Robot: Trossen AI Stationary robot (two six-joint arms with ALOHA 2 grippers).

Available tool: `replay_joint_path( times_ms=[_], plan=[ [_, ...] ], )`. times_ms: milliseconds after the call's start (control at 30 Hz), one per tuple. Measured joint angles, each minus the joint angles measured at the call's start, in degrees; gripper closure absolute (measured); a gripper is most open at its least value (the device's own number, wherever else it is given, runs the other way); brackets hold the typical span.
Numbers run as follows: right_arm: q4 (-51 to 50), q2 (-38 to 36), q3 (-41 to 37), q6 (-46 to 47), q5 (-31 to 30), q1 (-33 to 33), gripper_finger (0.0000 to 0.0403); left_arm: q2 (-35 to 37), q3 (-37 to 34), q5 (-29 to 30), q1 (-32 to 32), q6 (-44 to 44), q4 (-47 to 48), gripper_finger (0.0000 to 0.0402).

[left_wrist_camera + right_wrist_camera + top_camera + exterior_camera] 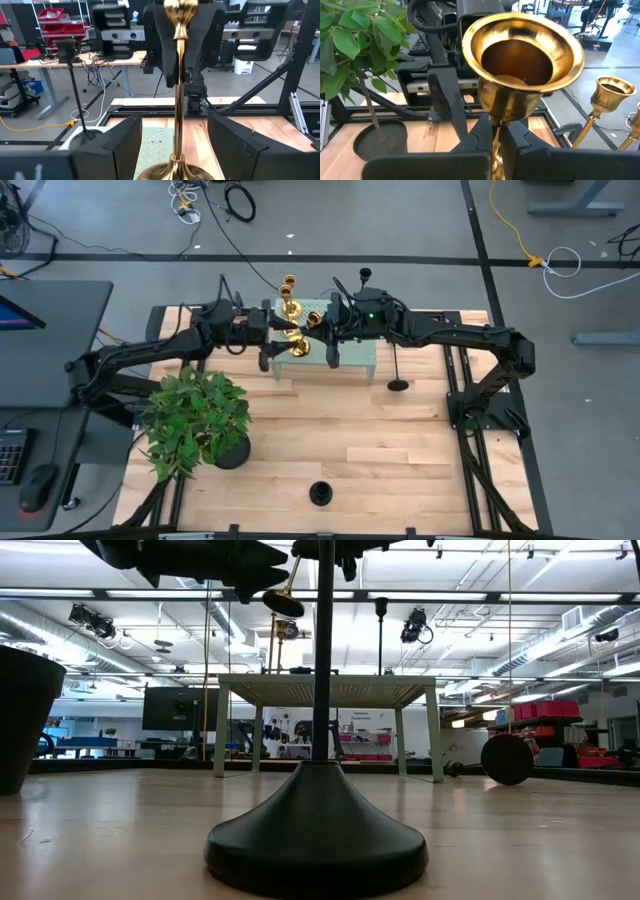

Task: Pick & Place candle stick holders
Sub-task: Put the gold candle holder on the shelf

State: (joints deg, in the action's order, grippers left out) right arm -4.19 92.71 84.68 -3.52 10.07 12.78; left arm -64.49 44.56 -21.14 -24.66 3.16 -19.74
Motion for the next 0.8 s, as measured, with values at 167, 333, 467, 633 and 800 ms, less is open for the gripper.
replay_joint_path(
  times_ms=[167,333,467,633,800],
  plan=[
    [0.1,-0.02,0.0,-0.05,0.0,0.0,0.0398,-3.86,2.4,-0.03,1.14,0.0,0.22,0.0177],
    [-0.35,-0.02,0.0,-0.05,-0.04,0.0,0.0398,-5.98,5.0,-0.04,1.42,0.01,0.36,0.0178],
    [-0.79,-0.02,0.0,-0.05,-0.04,-0.01,0.0397,-6.14,6.13,-0.05,1.42,0.0,1.71,0.0203],
    [-0.79,-0.02,0.0,-0.23,-0.09,0.0,0.0397,-6.12,6.16,-0.09,1.42,0.0,1.74,0.0274],
    [-0.79,-0.02,-0.02,-0.42,0.13,-0.02,0.0397,-6.12,6.16,-2.84,1.34,0.25,2.07,0.0356]
  ],
)
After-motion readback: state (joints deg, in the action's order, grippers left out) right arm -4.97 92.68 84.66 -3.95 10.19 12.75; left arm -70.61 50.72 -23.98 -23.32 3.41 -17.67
